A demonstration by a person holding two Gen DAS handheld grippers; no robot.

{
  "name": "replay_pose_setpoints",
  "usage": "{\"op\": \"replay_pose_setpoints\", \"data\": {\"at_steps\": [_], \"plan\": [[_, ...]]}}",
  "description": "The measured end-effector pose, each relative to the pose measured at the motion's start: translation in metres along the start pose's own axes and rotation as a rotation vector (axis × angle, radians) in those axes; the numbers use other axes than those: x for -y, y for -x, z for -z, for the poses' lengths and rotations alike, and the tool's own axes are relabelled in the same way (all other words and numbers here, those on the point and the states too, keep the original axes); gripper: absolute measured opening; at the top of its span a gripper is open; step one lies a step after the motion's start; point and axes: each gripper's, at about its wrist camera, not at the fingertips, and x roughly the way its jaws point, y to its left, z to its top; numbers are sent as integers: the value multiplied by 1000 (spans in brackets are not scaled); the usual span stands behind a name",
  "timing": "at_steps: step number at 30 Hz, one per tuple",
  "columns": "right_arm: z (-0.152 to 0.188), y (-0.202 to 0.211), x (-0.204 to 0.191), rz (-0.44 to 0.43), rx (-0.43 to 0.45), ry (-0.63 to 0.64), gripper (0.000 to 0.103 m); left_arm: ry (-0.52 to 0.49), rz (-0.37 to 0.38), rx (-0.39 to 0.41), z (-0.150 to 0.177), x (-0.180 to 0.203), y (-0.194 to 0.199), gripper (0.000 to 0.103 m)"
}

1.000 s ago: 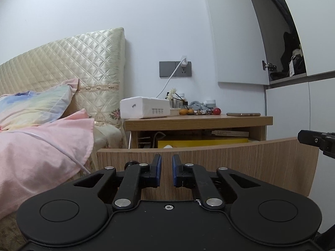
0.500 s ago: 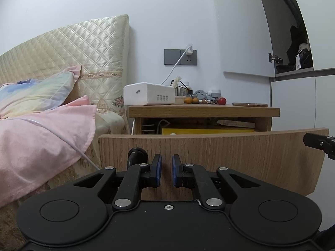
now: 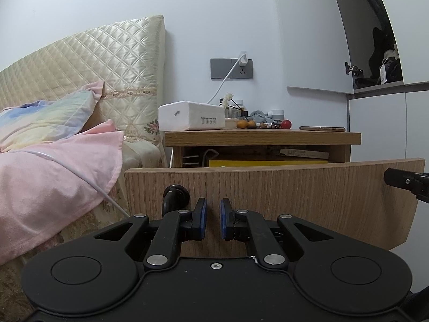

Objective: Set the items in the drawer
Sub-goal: 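Push the drawer front shut with the closed left gripper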

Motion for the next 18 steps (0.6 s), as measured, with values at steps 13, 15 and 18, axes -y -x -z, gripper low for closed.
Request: {"op": "replay_pose_setpoints", "data": {"at_steps": [13, 15, 18], "plan": [[-5, -11, 4, -31, -27, -35, 5, 5, 9, -17, -4, 0, -6, 9], [-6, -15, 5, -37, -41, -38, 5, 9, 15, -23, -6, -1, -10, 9], [-6, -23, 5, -47, -64, -36, 5, 7, 16, -32, -8, -1, -16, 9]]}}
